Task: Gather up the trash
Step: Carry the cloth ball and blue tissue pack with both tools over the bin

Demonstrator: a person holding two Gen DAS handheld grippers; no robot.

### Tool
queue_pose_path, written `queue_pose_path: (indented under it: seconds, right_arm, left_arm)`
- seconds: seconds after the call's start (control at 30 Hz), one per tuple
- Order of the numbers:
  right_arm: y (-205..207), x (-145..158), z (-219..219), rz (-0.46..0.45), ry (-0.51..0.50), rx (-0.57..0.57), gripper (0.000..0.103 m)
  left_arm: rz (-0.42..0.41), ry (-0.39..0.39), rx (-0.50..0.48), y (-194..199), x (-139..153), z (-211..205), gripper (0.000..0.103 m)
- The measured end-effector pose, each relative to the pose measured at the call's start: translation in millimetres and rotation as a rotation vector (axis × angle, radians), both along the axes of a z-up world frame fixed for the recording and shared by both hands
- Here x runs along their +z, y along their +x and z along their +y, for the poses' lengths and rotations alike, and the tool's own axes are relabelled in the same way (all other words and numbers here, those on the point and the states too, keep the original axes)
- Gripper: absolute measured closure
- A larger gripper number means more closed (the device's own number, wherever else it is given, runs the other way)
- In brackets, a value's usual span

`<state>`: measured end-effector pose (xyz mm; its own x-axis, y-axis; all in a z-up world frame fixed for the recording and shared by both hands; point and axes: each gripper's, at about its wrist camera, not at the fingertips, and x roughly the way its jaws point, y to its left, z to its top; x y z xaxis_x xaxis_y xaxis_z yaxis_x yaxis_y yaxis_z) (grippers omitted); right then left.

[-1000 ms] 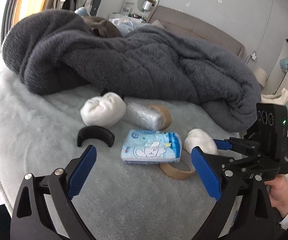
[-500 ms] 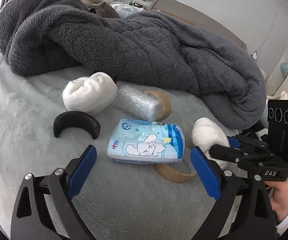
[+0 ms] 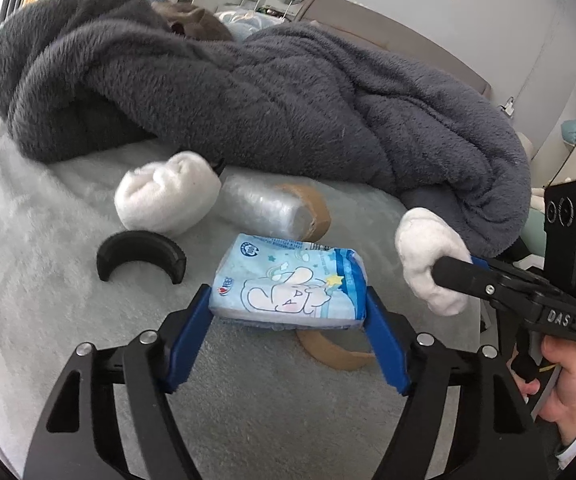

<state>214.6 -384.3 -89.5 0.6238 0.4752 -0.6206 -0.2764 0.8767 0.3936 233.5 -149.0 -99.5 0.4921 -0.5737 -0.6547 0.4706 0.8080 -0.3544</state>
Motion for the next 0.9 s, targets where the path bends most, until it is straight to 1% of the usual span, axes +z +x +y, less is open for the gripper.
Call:
queue_pose_path:
  seconds: [0.13,0.2,0.33,0.4,0.5,0.73,0.83,0.9]
  right_arm:
    - [0.5,4.6,9.0,-0.002,-0.015,0.008,0.055]
    - [0.5,7.5,13.5,-0.002,-0.024,0.011,0.055]
    - [-0.6,14.3,21.0,-0.010,-0.044,0.013,0.055]
    - [-2.1,18.7,25.5,-0.020,-0.065,0.012,0.055]
    - [-2.9,24.3,34.2,-0.025,-0.069,0.021,0.055]
    - [-6.3,39.9,64.9,-0.048,-0.089,0.056,0.055]
    - [-9.2,47.1,81.8,-0.063,-0.110,0.073,0.055]
    - [-10.1,51.3,93.1,-0.070,-0.117,0.085,0.055]
  left_arm:
    - [-0.046,0.028,0.009,-9.5,12.4,4.5,0.027]
    - [-0.070,0.043,0.027,-14.3,17.6,9.5,0.028]
    - [-0.113,0.047,0.064,-20.2,31.0,18.7,0.028]
    - [-0.138,0.061,0.082,-24.1,36.7,24.7,0.028]
    - [-0.162,0.080,0.116,-30.1,44.0,35.2,0.028]
    - [-0.184,0.119,0.202,-42.3,53.3,69.6,0.028]
    - [-0.176,0.118,0.232,-46.0,54.5,87.4,0.028]
    - [-0.174,0.131,0.256,-47.7,52.1,98.2,0.028]
